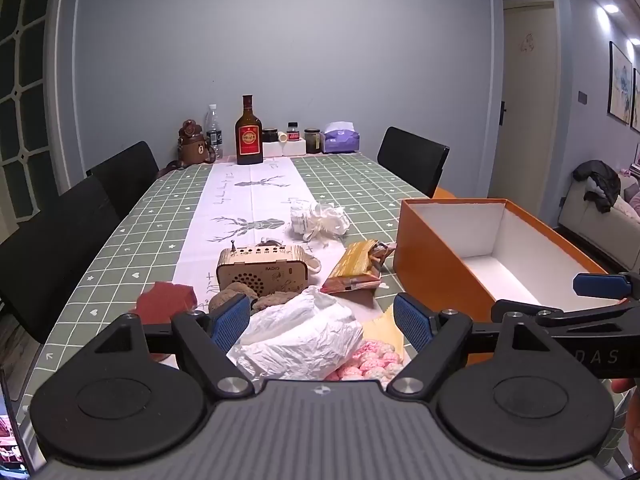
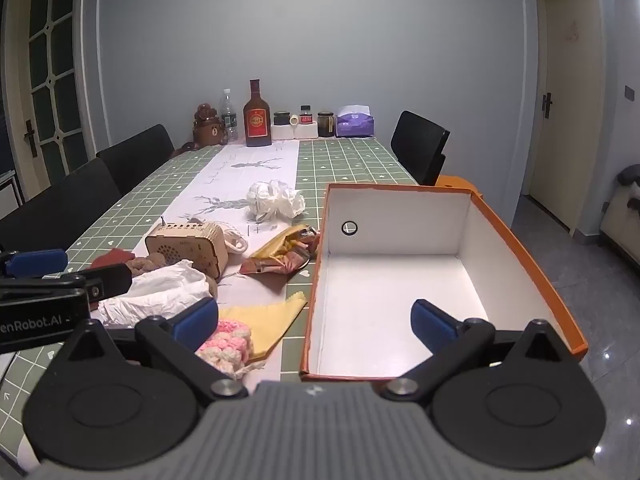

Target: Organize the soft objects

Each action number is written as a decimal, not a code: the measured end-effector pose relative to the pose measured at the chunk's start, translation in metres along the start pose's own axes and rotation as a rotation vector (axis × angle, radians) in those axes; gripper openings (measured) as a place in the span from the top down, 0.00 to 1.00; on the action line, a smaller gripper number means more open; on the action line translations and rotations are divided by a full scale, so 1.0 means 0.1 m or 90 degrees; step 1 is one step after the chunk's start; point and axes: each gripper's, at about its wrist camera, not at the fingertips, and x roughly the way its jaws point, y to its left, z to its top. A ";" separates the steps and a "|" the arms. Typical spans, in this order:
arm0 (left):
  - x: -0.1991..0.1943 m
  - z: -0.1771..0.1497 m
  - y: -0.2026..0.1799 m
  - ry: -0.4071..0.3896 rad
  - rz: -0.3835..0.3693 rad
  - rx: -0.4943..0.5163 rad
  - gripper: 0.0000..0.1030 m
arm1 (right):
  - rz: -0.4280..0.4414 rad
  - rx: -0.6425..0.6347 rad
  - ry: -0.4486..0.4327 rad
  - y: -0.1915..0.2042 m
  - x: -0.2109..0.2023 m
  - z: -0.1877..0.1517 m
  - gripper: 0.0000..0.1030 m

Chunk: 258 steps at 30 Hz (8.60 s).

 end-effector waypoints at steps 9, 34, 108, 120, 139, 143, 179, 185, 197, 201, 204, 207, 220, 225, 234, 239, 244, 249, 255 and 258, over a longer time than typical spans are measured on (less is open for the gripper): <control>0.02 -0.15 0.14 0.002 -0.006 -0.013 0.07 | 0.003 -0.002 0.009 0.01 0.05 -0.02 0.03; 0.06 -0.05 0.05 0.013 0.005 -0.014 0.07 | 0.008 -0.014 0.012 0.03 0.07 -0.01 0.03; 0.04 -0.05 0.11 0.018 0.009 -0.032 0.07 | 0.028 -0.020 0.027 0.11 0.12 -0.02 0.03; 0.11 -0.25 0.40 0.049 -0.040 -0.055 0.25 | 0.063 -0.087 -0.008 0.21 0.14 -0.12 0.19; 0.69 -0.37 0.22 0.045 -0.078 0.279 0.18 | 0.193 -0.122 0.086 0.46 0.89 0.10 0.65; 0.84 -0.50 0.17 0.051 -0.053 0.331 0.18 | 0.202 -0.121 0.108 0.53 1.00 0.07 0.64; 0.46 -0.29 0.77 0.030 -0.047 -0.076 0.81 | 0.179 -0.031 0.147 0.66 1.30 -0.39 0.25; 0.52 -0.34 0.69 0.032 -0.054 -0.080 0.81 | 0.181 -0.057 0.122 0.71 1.29 -0.42 0.44; 0.42 -0.23 0.56 0.015 -0.042 -0.044 0.81 | 0.204 -0.091 0.074 0.61 1.07 -0.30 0.71; 0.33 -0.17 0.54 0.007 -0.031 -0.036 0.81 | 0.210 -0.100 0.050 0.59 0.94 -0.20 0.71; 0.27 -0.10 0.51 0.008 -0.036 -0.023 0.81 | 0.218 -0.097 0.027 0.53 0.79 -0.09 0.71; 0.20 0.00 0.41 -0.002 -0.039 -0.006 0.81 | 0.225 -0.103 0.004 0.45 0.64 0.04 0.71; 0.25 0.60 -0.43 0.023 -0.187 0.065 0.82 | 0.135 -0.196 0.002 -0.36 0.16 0.62 0.71; 0.52 0.76 -0.83 0.084 -0.271 0.082 0.82 | 0.082 -0.191 0.061 -0.84 0.28 0.76 0.71; 1.24 0.63 -1.41 0.263 -0.312 0.160 0.82 | 0.047 -0.200 0.223 -1.44 0.77 0.69 0.70; 1.50 0.50 -1.61 0.323 -0.286 0.221 0.82 | 0.057 -0.217 0.295 -1.53 1.11 0.59 0.70; 1.65 0.42 -1.71 0.356 -0.277 0.258 0.82 | 0.069 -0.249 0.353 -1.47 1.38 0.50 0.69; 1.75 0.34 -1.81 0.384 -0.259 0.299 0.81 | 0.083 -0.288 0.387 -1.41 1.53 0.48 0.68; 1.83 0.29 -1.82 0.417 -0.256 0.296 0.79 | 0.091 -0.304 0.415 -1.36 1.65 0.43 0.66; 1.84 0.28 -1.83 0.420 -0.255 0.304 0.75 | 0.092 -0.296 0.415 -1.37 1.70 0.45 0.64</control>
